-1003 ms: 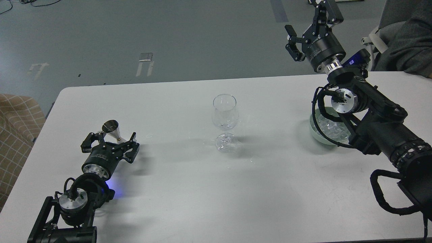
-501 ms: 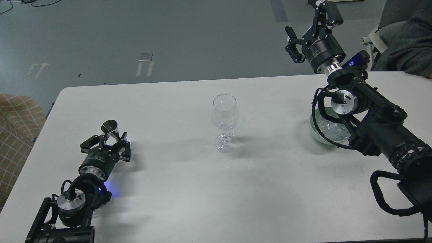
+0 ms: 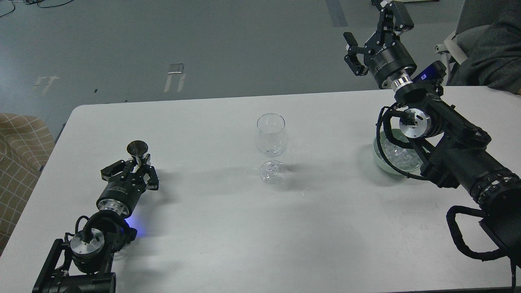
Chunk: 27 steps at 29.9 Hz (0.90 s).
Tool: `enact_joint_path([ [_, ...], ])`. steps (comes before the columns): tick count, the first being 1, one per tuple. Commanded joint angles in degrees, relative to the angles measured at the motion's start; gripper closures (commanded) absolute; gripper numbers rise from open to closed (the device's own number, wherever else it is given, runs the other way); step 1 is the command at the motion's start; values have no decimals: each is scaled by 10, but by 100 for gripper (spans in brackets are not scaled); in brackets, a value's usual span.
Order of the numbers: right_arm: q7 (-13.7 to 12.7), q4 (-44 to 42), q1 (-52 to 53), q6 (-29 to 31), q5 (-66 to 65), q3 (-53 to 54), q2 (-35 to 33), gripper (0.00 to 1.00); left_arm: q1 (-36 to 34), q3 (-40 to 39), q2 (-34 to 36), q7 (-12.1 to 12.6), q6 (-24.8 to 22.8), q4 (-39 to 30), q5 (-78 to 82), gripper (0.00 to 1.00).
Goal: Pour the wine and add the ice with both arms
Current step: 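Close the left gripper around the metal jigger, then lift the jigger with the left gripper and carry it over the wine glass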
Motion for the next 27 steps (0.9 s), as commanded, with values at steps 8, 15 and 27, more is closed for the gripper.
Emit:
enact_joint_path([
  [8,0,0,1,0,0,0,0,0,-16,9,-3,10,84,-84,-2,100],
  [15,0,0,1,0,0,0,0,0,-41,70,2,23,168,-187,-1,100],
  [27,0,1,1,-4,-1,-1,0,0,-109,156,-4,48,297,-269,9,100],
])
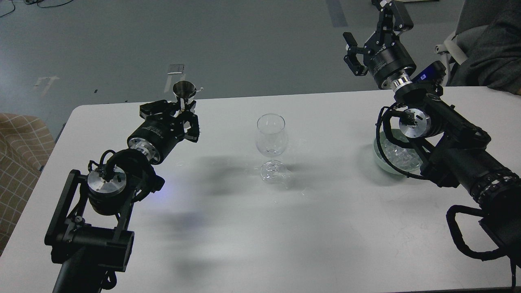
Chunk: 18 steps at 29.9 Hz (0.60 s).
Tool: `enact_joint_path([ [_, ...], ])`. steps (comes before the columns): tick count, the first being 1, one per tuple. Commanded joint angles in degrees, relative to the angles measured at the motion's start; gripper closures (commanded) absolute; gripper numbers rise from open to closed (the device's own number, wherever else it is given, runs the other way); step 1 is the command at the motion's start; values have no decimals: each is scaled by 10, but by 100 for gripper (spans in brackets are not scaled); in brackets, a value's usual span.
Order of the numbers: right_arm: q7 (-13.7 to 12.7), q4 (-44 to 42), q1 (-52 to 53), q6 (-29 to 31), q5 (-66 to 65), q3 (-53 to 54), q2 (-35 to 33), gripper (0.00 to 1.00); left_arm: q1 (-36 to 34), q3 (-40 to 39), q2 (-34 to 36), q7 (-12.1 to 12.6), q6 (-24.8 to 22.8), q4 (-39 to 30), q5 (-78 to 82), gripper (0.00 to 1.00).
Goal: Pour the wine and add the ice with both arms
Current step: 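Lift the jigger with the left gripper and carry it over the wine glass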
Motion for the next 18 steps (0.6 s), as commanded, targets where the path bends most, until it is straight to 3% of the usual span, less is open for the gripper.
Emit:
enact_joint_path([
  [1,0,1,0,-3,0,-1,0,0,-17,32,2,9,34,-17,2,100],
  [9,0,1,-1,-3,0,-1,-1,0,-24,86,-1,30,91,-50,37,100],
  [15,0,1,-1,-3,0,-1,-1,0,-27,127,-15,32,130,-69,72,100],
  [18,0,1,-1,-3,0,-1,-1,0,-37,132,-17,42,131,-74,87,100],
])
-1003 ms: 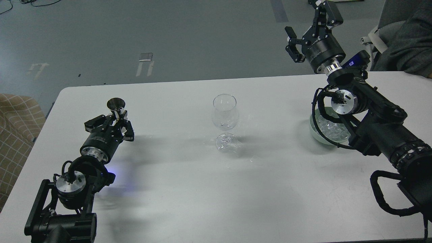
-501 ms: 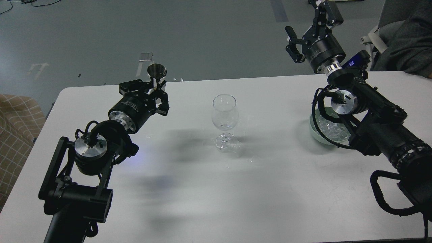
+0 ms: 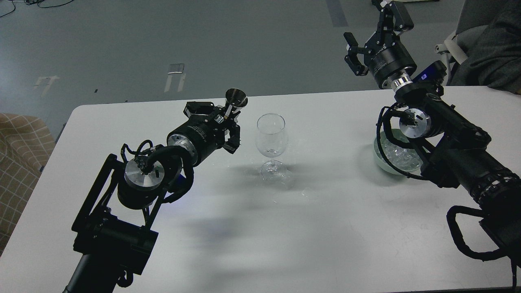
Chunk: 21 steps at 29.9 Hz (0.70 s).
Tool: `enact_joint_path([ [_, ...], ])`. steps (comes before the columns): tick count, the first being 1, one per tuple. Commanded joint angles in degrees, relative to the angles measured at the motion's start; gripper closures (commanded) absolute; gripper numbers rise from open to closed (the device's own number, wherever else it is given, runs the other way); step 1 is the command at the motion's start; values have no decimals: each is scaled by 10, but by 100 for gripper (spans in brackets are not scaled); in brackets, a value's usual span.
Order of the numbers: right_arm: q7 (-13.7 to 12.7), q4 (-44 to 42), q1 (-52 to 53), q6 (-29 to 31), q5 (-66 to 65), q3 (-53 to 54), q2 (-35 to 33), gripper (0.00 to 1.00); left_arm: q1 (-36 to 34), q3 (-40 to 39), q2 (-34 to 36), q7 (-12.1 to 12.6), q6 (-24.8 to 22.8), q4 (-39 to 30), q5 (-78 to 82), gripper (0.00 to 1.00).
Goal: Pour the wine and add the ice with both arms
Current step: 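Lift the jigger with the left gripper and carry it over the wine glass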
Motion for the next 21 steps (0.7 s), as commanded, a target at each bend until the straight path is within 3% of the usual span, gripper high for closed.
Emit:
enact_joint_path([
  [1,1,0,0,0,0,0,0,0,-13,8,-3,10,5,-4,19,100],
  [21,1,2,0,0,0,-1,1,0,-40,38,-3,27,5,-2,115,100],
])
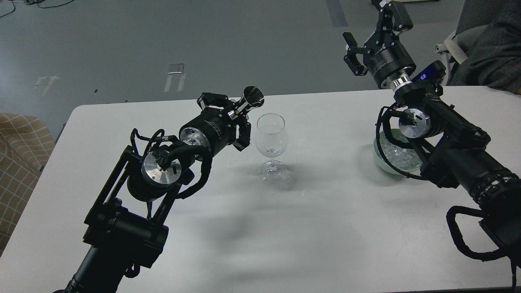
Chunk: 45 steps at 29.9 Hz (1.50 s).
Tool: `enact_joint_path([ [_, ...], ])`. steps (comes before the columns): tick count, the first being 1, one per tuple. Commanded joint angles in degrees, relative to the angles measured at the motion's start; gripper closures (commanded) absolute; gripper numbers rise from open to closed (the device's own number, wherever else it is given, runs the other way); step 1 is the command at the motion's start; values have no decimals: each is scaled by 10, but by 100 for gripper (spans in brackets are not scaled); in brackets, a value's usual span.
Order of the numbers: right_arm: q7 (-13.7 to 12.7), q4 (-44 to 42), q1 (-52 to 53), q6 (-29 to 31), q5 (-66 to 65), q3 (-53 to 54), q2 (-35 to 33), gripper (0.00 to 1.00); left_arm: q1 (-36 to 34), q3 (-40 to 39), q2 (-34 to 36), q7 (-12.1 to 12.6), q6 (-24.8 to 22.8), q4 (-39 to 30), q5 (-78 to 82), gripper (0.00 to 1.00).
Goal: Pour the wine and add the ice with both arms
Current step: 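Lift the jigger with the left gripper and carry it over the wine glass, then tilt the jigger with the left gripper to pour into the glass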
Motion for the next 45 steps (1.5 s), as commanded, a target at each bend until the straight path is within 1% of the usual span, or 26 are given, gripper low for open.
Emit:
enact_joint_path([
  [1,0,0,0,0,0,0,0,0,-5,10,0,1,0,-1,19,100],
  [12,0,0,0,0,0,0,1,0,-5,38,0,-2,0,-1,70,100],
  [17,0,0,-1,-1,0,0,1,0,-4,49,0,-2,0,-1,118,100],
  [38,0,6,-7,-1,0,0,1,0,-6,59,0,-4,0,0,191,100],
  [42,0,7,-7,-1,0,0,1,0,-7,86,11,-3,0,-1,210,100],
  [45,1,6,-7,-1,0,0,1,0,-9,90,12,-3,0,-1,212,100],
])
